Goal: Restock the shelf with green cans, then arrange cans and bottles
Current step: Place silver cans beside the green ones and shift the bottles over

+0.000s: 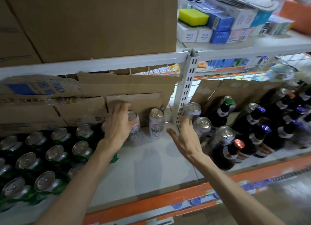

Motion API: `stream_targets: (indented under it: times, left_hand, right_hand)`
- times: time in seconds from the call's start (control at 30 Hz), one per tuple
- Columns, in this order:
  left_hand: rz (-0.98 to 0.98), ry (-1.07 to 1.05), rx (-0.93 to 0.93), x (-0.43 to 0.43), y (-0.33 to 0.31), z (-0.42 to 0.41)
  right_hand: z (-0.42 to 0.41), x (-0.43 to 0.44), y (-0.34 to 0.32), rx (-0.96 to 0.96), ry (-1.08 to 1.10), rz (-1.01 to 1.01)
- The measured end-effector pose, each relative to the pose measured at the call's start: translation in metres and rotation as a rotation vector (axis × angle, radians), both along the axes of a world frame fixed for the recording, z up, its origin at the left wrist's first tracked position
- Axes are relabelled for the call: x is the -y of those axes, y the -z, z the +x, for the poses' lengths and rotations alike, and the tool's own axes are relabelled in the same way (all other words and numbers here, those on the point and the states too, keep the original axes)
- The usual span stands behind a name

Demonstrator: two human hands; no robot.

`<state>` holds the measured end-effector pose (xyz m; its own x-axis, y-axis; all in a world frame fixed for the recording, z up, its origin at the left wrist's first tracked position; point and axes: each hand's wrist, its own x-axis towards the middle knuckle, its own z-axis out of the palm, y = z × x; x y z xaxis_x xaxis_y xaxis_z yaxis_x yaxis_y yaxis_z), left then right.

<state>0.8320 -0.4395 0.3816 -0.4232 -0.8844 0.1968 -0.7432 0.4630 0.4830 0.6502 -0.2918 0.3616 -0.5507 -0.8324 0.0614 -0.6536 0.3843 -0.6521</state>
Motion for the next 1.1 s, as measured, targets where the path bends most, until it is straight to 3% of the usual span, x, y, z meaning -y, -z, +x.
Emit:
stream_targets:
  times: [0.07, 0.33, 0.67, 0.9, 1.1]
  left_hand:
    - [-0.078, 0.089, -0.013, -0.02, -0.014, -0.032]
    - [0.064, 0.396, 0.058, -0.059, -0.033, -0.164]
    - [0.176, 0.405, 0.164, -0.046, -0.009, -0.196]
    - [0.272, 0.367, 0.117, -0.034, 0.005, -0.219]
    - [0.204, 0.284, 0.14, -0.03, 0.03, -0.237]
  right_hand:
    - [-0.011, -0.023, 0.003, -0.071, 0.065, 0.009]
    - [-0.059, -0.043, -0.037, -0.371, 0.134, -0.001]
    - [-0.086, -0.035, -0.041, -0.224, 0.105, 0.343]
    - [-0.091, -0.022, -0.03, -0.112, 0.108, 0.363]
    - [-0.094, -0.018, -0.025, -0.117, 0.12, 0.345]
